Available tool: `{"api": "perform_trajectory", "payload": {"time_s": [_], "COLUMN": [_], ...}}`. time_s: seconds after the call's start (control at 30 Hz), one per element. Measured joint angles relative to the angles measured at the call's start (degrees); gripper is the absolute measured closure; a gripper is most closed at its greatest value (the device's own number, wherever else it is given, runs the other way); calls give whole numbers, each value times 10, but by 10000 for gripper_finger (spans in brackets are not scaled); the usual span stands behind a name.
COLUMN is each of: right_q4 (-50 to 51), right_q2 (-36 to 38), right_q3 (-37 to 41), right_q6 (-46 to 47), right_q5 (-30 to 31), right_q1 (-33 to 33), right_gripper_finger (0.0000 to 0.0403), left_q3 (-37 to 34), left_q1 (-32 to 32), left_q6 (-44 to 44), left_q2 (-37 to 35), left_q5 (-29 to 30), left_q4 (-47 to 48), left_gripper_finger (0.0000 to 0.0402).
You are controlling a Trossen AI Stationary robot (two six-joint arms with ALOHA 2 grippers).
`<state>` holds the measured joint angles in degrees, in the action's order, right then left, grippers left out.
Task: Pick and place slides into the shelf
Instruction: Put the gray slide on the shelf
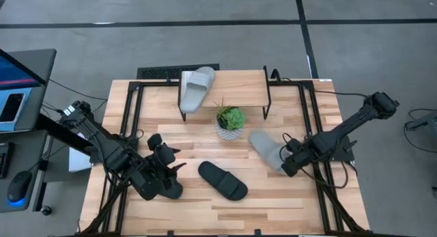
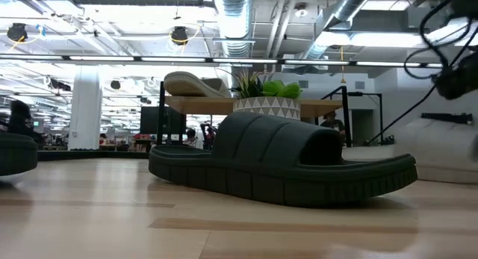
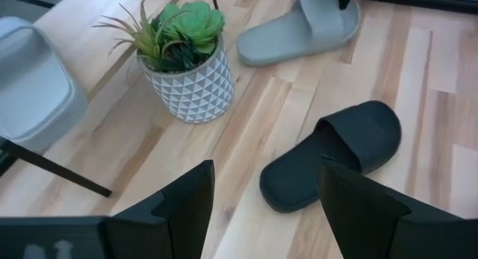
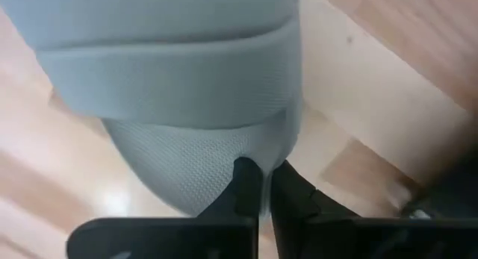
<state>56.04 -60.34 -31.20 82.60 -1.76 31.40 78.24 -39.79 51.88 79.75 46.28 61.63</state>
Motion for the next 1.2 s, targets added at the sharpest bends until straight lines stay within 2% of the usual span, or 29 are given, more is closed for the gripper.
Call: {"api": "perform_trajectory", "payload": {"time_s": [0.4,0.63,0.83,1.03,1.2], "right_q4": [126,353,339,340,340], "right_q2": [-2,-25,-37,-72,-93], "right_q3": [-94,-216,-310,-364,-396], "right_q6": [-6,-9,-122,-234,-356], "right_q5": [32,49,104,149,169], "right_q1": [111,166,186,168,148], "right_gripper_finger": [402,402,402,402,402], "left_q3": [0,0,0,0,0], "left_q1": [9,25,43,57,72], "left_q6": [-1,-4,-10,-20,-23], "left_q2": [0,0,0,0,0], "left_q5": [-10,-13,-47,-62,-100], "left_q4": [-55,-94,-118,-142,-163], "left_gripper_finger": [178,178,178,178,178]}}
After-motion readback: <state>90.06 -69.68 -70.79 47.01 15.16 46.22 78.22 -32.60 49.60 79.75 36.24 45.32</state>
